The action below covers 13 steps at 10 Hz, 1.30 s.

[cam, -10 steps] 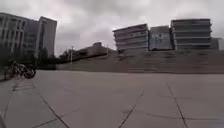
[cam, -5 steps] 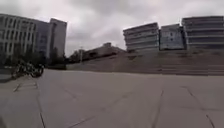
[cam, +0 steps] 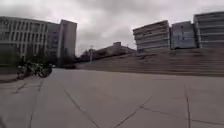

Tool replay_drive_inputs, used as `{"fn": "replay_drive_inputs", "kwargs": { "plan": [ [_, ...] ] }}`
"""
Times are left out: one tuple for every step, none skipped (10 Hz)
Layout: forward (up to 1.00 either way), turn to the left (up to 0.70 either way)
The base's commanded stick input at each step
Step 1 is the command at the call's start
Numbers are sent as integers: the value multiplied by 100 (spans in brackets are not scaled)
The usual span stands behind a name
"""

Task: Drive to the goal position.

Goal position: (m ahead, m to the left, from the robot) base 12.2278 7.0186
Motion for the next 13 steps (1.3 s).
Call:
{"fn": "replay_drive_inputs", "kwargs": {
  "plan": [
    [100,0],
    [100,0],
    [100,0],
    [100,0],
    [100,0],
    [100,0],
    [100,0],
    [100,0],
    [100,0],
    [100,0],
    [100,0],
    [100,0],
    [100,0]
  ]
}}
